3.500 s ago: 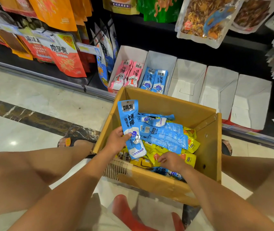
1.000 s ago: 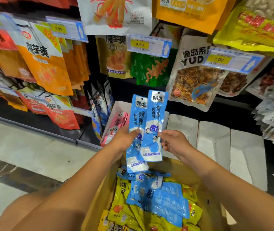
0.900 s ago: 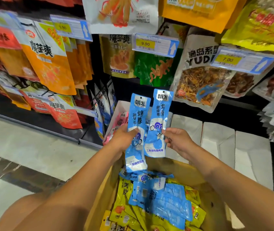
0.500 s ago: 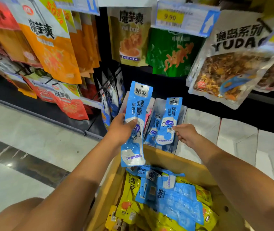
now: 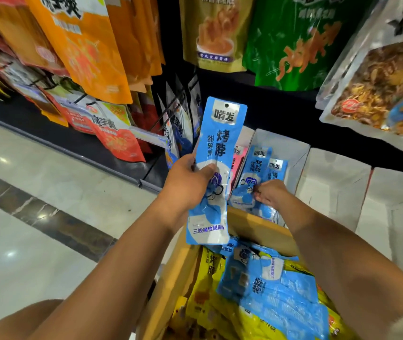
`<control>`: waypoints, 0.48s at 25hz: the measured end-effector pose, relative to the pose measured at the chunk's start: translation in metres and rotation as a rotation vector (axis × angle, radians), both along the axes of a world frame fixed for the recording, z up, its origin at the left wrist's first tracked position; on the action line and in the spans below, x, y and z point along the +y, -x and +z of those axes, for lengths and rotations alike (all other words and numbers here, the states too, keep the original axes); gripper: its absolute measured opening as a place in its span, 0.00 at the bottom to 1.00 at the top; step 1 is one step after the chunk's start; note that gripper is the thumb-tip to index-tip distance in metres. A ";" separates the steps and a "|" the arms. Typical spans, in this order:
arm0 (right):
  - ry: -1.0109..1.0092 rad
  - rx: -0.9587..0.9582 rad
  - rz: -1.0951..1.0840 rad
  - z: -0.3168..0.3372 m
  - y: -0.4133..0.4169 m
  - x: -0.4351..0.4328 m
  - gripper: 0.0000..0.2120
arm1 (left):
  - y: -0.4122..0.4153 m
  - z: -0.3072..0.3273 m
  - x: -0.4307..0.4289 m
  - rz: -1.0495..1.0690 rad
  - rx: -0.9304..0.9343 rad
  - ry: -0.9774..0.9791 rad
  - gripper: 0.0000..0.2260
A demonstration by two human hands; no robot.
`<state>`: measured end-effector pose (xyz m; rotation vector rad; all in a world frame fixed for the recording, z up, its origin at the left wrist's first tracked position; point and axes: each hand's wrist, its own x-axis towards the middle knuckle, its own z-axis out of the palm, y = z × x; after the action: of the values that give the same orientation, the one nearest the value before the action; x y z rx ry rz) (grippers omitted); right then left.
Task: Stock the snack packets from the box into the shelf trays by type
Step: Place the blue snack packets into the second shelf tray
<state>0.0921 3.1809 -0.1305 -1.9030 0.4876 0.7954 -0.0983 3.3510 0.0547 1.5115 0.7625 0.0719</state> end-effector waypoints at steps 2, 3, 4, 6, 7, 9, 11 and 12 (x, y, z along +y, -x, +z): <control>0.061 -0.041 0.026 -0.008 -0.003 0.001 0.04 | 0.002 0.000 0.001 0.013 0.012 0.004 0.23; 0.081 -0.055 0.007 -0.011 -0.005 0.001 0.06 | 0.002 0.000 0.001 0.011 0.015 0.006 0.26; 0.103 -0.066 0.009 -0.010 -0.004 0.001 0.07 | 0.003 0.000 0.001 0.008 0.014 0.005 0.28; 0.142 -0.096 0.073 -0.008 -0.004 0.003 0.08 | 0.003 -0.001 0.003 0.006 0.028 -0.010 0.28; 0.158 -0.108 0.127 -0.007 -0.004 0.003 0.07 | 0.004 -0.001 0.003 0.003 0.034 -0.017 0.27; 0.163 -0.120 0.203 0.002 -0.001 0.001 0.06 | 0.005 -0.001 0.003 0.009 0.034 -0.022 0.22; 0.119 -0.131 0.208 0.018 0.006 -0.001 0.06 | 0.006 0.000 0.003 0.015 0.038 -0.034 0.16; 0.089 -0.139 0.204 0.027 0.010 -0.002 0.05 | 0.006 0.000 0.003 0.014 0.038 -0.041 0.14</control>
<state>0.0825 3.1792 -0.1036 -2.0982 0.2491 0.7764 -0.1046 3.3544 0.0550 1.5500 0.8057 0.0698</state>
